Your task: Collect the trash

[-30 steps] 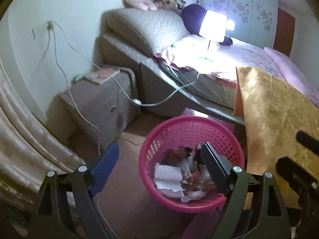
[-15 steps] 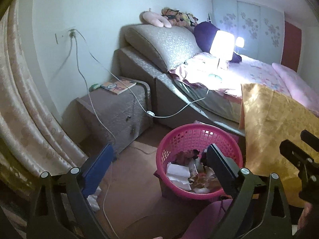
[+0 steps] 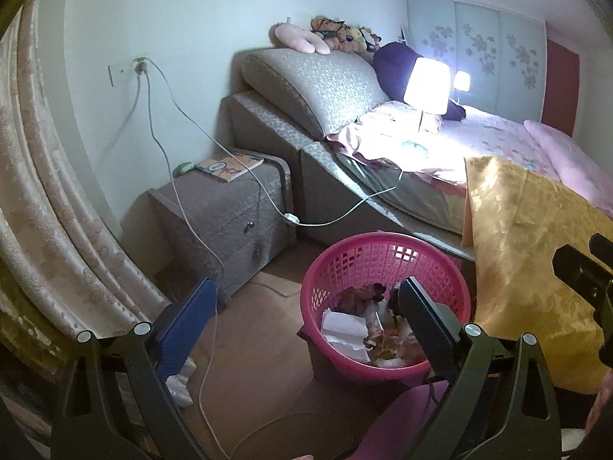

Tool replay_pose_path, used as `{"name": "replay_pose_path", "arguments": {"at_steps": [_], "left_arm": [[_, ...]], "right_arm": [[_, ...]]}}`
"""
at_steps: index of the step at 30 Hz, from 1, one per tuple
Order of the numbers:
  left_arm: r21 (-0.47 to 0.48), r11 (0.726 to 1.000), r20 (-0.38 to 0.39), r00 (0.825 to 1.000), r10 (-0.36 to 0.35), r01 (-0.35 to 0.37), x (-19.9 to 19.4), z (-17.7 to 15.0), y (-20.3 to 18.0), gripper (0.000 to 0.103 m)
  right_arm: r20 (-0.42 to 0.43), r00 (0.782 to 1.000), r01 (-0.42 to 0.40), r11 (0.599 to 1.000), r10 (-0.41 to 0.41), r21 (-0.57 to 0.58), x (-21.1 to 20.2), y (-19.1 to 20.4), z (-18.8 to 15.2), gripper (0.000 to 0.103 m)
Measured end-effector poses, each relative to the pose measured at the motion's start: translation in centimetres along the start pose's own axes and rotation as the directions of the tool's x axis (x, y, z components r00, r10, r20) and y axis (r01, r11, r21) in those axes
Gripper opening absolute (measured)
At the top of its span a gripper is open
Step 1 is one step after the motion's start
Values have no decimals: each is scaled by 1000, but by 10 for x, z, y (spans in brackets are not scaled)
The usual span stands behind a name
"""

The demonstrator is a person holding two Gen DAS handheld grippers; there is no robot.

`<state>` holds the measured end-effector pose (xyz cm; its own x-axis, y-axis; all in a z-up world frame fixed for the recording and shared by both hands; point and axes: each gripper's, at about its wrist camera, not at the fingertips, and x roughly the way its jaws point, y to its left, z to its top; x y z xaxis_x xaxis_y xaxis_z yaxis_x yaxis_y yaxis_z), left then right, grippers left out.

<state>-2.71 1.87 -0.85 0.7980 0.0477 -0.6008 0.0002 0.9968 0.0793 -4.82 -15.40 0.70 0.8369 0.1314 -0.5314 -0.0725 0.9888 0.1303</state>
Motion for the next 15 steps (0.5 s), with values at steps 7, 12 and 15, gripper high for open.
{"name": "replay_pose_path", "arguments": {"at_steps": [7, 12, 15], "left_arm": [[2, 1000, 0, 1000, 0, 0, 1, -1, 0, 92], [2, 1000, 0, 1000, 0, 0, 2, -1, 0, 92], [2, 1000, 1, 1000, -1, 1, 2, -1, 0, 92]], "right_arm": [[-6, 1000, -5, 1000, 5, -1, 0, 0, -1, 96], [-7, 1000, -4, 1000, 4, 0, 1, 0, -1, 96], [-7, 1000, -4, 1000, 4, 0, 1, 0, -1, 96]]}}
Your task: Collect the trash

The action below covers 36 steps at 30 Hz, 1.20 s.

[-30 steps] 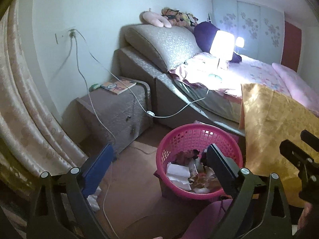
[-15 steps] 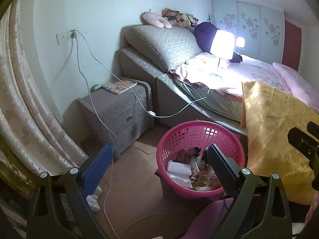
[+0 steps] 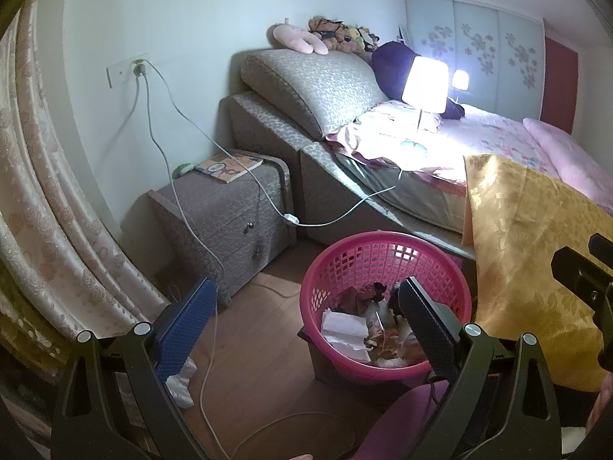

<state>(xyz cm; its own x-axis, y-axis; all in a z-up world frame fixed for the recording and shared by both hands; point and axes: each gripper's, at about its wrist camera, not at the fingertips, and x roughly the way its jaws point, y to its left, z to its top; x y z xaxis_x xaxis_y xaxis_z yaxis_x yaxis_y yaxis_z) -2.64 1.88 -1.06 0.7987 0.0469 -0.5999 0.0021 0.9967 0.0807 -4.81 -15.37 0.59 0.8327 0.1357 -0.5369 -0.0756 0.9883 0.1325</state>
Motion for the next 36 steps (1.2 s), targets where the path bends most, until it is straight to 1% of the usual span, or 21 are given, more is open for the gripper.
{"name": "replay_pose_path", "arguments": {"at_steps": [10, 17, 23, 36], "left_arm": [[-8, 1000, -9, 1000, -15, 15, 6, 0, 2, 92], [-6, 1000, -11, 1000, -6, 6, 4, -1, 1, 92], [-10, 1000, -16, 1000, -14, 14, 5, -2, 1, 92], [8, 1000, -8, 1000, -7, 7, 4, -2, 0, 92]], "right_arm": [[-7, 1000, -3, 1000, 3, 0, 2, 2, -3, 96], [-8, 1000, -4, 1000, 4, -2, 2, 2, -3, 96], [-9, 1000, -4, 1000, 4, 0, 2, 3, -4, 96], [-12, 1000, -5, 1000, 5, -2, 3, 5, -5, 96]]}}
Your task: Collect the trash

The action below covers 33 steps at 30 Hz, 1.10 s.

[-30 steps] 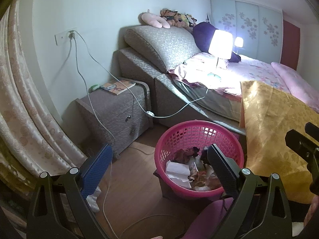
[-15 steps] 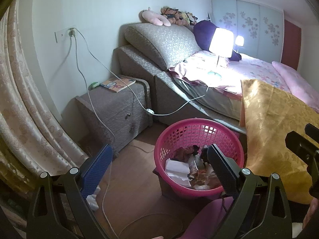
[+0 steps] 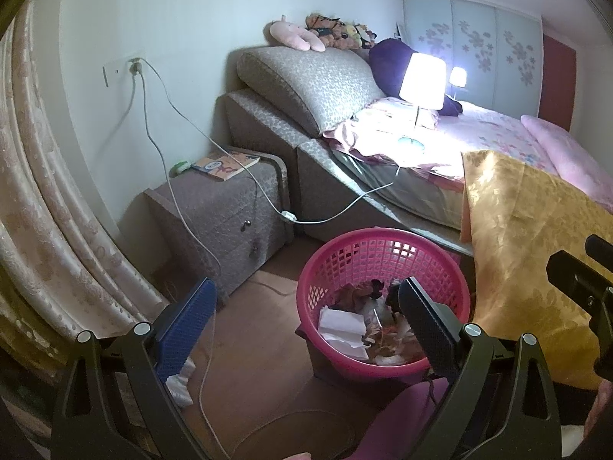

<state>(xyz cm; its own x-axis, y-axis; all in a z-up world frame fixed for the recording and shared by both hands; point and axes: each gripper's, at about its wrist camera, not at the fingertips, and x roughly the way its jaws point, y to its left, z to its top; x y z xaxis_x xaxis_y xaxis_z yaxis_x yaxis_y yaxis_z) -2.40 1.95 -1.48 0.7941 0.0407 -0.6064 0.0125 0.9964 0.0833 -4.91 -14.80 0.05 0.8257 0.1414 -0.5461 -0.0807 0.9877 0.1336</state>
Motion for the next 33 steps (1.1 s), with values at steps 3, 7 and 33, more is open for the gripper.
{"name": "replay_pose_path", "arguments": {"at_steps": [3, 7, 33], "left_arm": [[0, 1000, -1, 1000, 0, 0, 0, 0, 0, 92], [1, 1000, -1, 1000, 0, 0, 0, 0, 1, 92], [19, 1000, 0, 1000, -20, 20, -1, -1, -1, 92]], "right_arm": [[-2, 1000, -1, 1000, 1, -1, 0, 0, 0, 96], [-3, 1000, -1, 1000, 1, 0, 1, 0, 0, 96], [-14, 1000, -5, 1000, 5, 7, 1, 6, -7, 96]]}}
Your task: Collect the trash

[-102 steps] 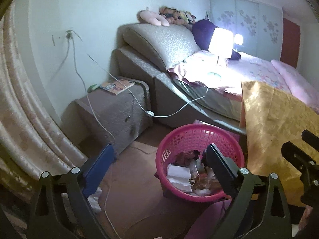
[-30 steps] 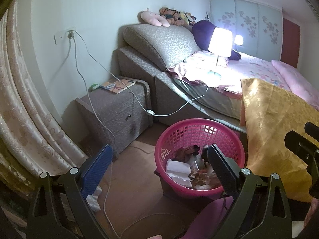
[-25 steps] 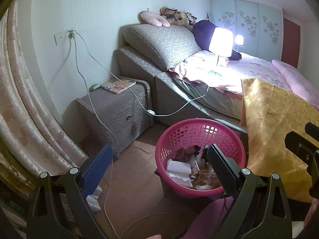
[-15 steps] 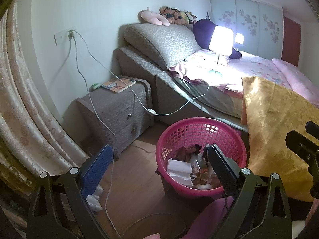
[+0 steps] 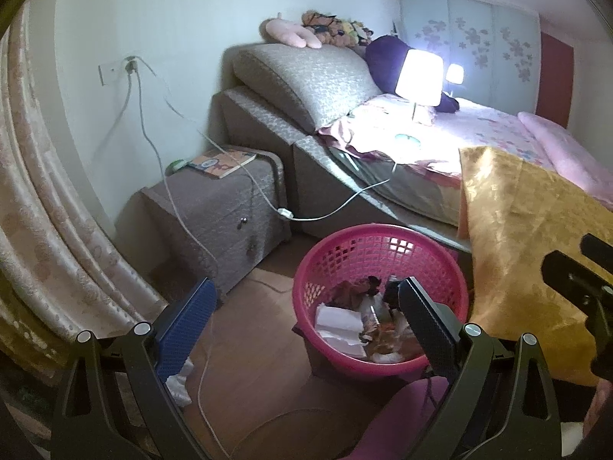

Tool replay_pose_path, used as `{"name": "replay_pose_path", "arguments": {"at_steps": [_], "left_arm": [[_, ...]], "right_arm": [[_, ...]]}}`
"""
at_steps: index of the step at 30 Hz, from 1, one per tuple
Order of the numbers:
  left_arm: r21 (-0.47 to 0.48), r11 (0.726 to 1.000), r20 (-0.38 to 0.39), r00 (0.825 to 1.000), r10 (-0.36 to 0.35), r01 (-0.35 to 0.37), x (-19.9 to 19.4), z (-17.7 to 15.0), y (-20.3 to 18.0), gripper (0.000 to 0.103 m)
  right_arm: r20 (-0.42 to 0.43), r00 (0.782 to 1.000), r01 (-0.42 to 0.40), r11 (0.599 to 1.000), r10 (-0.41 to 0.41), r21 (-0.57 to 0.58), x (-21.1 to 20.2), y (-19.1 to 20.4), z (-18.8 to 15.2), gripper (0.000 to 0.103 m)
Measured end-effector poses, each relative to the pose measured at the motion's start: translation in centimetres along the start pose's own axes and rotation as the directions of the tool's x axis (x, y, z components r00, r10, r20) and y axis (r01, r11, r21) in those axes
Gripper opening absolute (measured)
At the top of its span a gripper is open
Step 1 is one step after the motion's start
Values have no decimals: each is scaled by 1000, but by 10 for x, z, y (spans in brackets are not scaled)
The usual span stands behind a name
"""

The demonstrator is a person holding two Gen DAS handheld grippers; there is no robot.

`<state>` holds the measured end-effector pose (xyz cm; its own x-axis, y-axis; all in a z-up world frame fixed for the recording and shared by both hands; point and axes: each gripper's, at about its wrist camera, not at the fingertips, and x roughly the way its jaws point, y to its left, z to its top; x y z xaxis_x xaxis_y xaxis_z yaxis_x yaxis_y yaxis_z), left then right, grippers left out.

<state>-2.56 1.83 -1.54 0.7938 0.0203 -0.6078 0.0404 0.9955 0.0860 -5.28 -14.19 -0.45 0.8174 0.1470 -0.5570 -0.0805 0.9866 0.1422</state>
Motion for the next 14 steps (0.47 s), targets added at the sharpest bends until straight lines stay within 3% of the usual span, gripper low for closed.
{"name": "replay_pose_path", "arguments": {"at_steps": [8, 12, 14], "left_arm": [[7, 1000, 0, 1000, 1, -1, -1, 1, -9, 92], [15, 1000, 8, 1000, -27, 27, -1, 1, -21, 92], [62, 996, 17, 998, -64, 63, -1, 0, -38, 92]], "right_arm": [[3, 1000, -1, 1000, 1, 21, -2, -2, -3, 96], [68, 997, 33, 997, -37, 66, -20, -17, 4, 96], [107, 991, 67, 992, -79, 107, -36, -34, 9, 96]]}}
